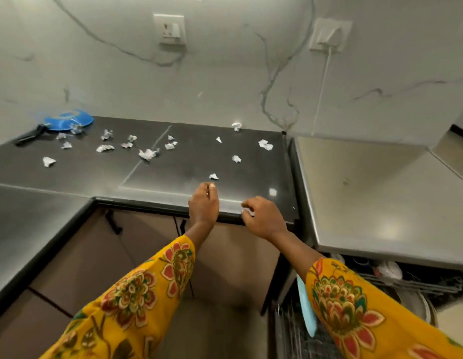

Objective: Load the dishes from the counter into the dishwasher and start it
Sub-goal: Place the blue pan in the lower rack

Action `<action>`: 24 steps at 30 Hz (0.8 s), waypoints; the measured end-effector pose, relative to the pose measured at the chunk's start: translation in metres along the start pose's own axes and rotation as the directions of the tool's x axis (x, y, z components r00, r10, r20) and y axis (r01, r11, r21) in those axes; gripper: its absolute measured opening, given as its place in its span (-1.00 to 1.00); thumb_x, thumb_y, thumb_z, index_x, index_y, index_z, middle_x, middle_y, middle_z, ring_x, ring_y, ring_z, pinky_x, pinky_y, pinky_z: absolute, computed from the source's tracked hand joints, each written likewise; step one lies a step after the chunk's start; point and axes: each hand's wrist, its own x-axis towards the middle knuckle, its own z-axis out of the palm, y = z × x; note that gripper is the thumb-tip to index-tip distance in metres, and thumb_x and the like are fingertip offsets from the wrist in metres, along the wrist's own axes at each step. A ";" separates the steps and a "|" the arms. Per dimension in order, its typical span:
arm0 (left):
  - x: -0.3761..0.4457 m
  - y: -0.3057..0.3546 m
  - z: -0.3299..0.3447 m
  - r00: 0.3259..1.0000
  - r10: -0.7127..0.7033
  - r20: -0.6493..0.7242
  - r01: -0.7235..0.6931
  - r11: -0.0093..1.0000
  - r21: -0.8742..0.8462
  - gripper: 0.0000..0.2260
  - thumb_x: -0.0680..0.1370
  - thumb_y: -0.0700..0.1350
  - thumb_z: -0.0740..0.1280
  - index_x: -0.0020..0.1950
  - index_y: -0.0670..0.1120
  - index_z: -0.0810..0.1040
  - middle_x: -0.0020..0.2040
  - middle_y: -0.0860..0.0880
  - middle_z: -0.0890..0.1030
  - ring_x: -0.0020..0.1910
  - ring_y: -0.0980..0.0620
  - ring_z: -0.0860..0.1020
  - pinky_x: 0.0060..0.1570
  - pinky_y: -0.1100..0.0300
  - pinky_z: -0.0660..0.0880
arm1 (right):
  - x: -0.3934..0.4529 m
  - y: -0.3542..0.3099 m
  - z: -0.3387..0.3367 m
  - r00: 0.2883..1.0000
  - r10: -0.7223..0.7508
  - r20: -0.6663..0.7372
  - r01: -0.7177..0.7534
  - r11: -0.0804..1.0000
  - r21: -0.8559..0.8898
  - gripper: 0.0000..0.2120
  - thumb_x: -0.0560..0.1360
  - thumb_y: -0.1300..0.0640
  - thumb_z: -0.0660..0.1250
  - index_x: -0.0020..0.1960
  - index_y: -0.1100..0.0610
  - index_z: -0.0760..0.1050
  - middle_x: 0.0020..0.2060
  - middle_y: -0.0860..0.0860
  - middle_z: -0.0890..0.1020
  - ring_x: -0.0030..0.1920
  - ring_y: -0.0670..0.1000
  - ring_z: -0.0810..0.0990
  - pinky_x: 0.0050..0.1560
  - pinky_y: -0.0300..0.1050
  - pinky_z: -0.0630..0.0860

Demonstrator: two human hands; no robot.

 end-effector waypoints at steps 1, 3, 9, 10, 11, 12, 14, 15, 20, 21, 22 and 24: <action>0.013 -0.004 -0.008 1.000 0.002 -0.015 -0.002 1.000 0.000 -0.73 0.64 -0.08 0.12 0.06 -0.20 0.54 -0.03 -0.22 0.61 0.01 -0.19 0.51 -0.16 0.14 0.25 | 0.012 -0.006 0.004 1.000 0.006 -0.001 -0.006 1.000 -0.005 -0.72 0.50 0.13 0.25 0.15 0.18 0.57 0.07 0.09 0.61 0.09 0.07 0.56 0.11 -0.08 0.47; 0.037 -0.012 -0.025 0.999 -0.002 -0.036 0.002 1.000 -0.005 -0.73 0.64 -0.06 0.11 0.06 -0.18 0.54 -0.03 -0.19 0.61 0.01 -0.18 0.51 -0.17 0.19 0.24 | 0.035 -0.020 0.014 1.000 0.017 0.004 -0.017 1.000 -0.017 -0.71 0.50 0.10 0.25 0.17 0.17 0.56 0.11 0.07 0.59 0.12 0.07 0.55 0.13 -0.07 0.47; 0.101 -0.042 -0.067 0.999 0.002 -0.055 -0.001 1.000 0.014 -0.70 0.64 -0.05 0.11 0.19 -0.12 0.56 0.12 -0.13 0.62 0.13 -0.14 0.51 -0.01 0.17 0.34 | 0.096 -0.071 0.051 1.000 0.010 -0.018 -0.010 1.000 -0.014 -0.57 0.55 0.04 0.22 0.38 0.16 0.40 0.32 0.05 0.47 0.31 0.05 0.43 0.26 -0.12 0.36; 0.111 -0.047 -0.074 0.999 0.006 -0.053 -0.005 1.000 0.019 -0.70 0.64 -0.05 0.11 0.21 -0.12 0.56 0.14 -0.12 0.61 0.15 -0.13 0.51 0.04 0.17 0.36 | 0.105 -0.080 0.058 1.000 0.010 -0.018 -0.010 1.000 -0.009 -0.55 0.56 0.03 0.21 0.41 0.16 0.35 0.34 0.05 0.44 0.33 0.04 0.41 0.27 -0.12 0.35; 0.120 -0.053 -0.081 0.999 0.007 -0.054 -0.006 1.000 0.019 -0.69 0.64 -0.05 0.11 0.22 -0.12 0.56 0.15 -0.11 0.61 0.15 -0.12 0.52 0.06 0.17 0.36 | 0.113 -0.088 0.065 1.000 0.010 -0.013 -0.010 1.000 -0.004 -0.52 0.57 0.02 0.20 0.44 0.16 0.31 0.36 0.05 0.41 0.35 0.05 0.39 0.28 -0.11 0.34; 0.129 -0.059 -0.087 0.998 0.008 -0.054 -0.007 1.000 0.016 -0.69 0.64 -0.05 0.11 0.20 -0.12 0.57 0.13 -0.12 0.62 0.13 -0.11 0.52 0.04 0.17 0.37 | 0.121 -0.096 0.072 1.000 0.006 -0.006 -0.006 1.000 -0.001 -0.51 0.57 0.01 0.20 0.45 0.16 0.28 0.38 0.05 0.39 0.37 0.05 0.37 0.30 -0.11 0.33; 0.145 -0.072 -0.100 0.999 0.010 -0.054 -0.010 1.000 0.012 -0.70 0.64 -0.05 0.10 0.10 -0.15 0.59 0.03 -0.13 0.63 0.05 -0.11 0.54 -0.07 0.19 0.33 | 0.137 -0.111 0.087 1.000 -0.009 0.001 0.009 1.000 -0.004 -0.49 0.58 0.01 0.19 0.47 0.16 0.25 0.40 0.05 0.36 0.40 0.04 0.33 0.33 -0.12 0.29; 0.152 -0.078 -0.107 0.998 0.012 -0.055 -0.011 1.000 0.009 -0.70 0.64 -0.06 0.10 0.04 -0.16 0.59 -0.03 -0.13 0.63 0.01 -0.11 0.54 -0.12 0.21 0.31 | 0.143 -0.118 0.094 1.000 -0.014 0.006 0.014 1.000 -0.004 -0.49 0.58 0.00 0.19 0.47 0.16 0.25 0.41 0.05 0.35 0.40 0.04 0.32 0.33 -0.12 0.29; 0.178 -0.104 -0.138 0.997 -0.008 -0.074 0.008 1.000 -0.002 -0.72 0.64 -0.08 0.14 0.16 -0.17 0.58 0.10 -0.12 0.62 0.10 -0.08 0.54 0.02 0.19 0.38 | 0.173 -0.149 0.133 0.997 -0.024 0.079 0.025 1.000 -0.005 -0.47 0.58 -0.02 0.18 0.48 0.17 0.21 0.43 0.07 0.32 0.42 0.05 0.30 0.36 -0.10 0.27; 0.183 -0.110 -0.144 0.997 -0.018 -0.080 0.018 1.000 0.004 -0.72 0.64 -0.08 0.15 0.20 -0.16 0.56 0.15 -0.11 0.61 0.15 -0.08 0.53 0.06 0.19 0.38 | 0.178 -0.155 0.141 0.995 -0.027 0.095 0.026 1.000 0.002 -0.46 0.58 -0.02 0.18 0.49 0.17 0.20 0.43 0.08 0.32 0.42 0.05 0.29 0.37 -0.10 0.27; 0.188 -0.116 -0.150 0.996 -0.028 -0.087 0.029 1.000 0.008 -0.72 0.64 -0.08 0.15 0.23 -0.15 0.55 0.17 -0.10 0.60 0.17 -0.07 0.52 0.08 0.20 0.37 | 0.184 -0.162 0.149 0.993 -0.032 0.114 0.031 0.999 0.010 -0.45 0.58 -0.03 0.18 0.49 0.17 0.19 0.43 0.09 0.32 0.42 0.06 0.29 0.37 -0.10 0.26; 0.199 -0.131 -0.159 0.993 -0.063 -0.103 0.064 0.998 0.009 -0.71 0.63 -0.06 0.15 0.25 -0.14 0.54 0.20 -0.10 0.59 0.20 -0.07 0.51 0.10 0.20 0.37 | 0.194 -0.174 0.166 0.986 -0.048 0.159 0.047 0.999 0.013 -0.44 0.58 -0.04 0.18 0.49 0.17 0.18 0.44 0.09 0.30 0.43 0.07 0.28 0.39 -0.08 0.25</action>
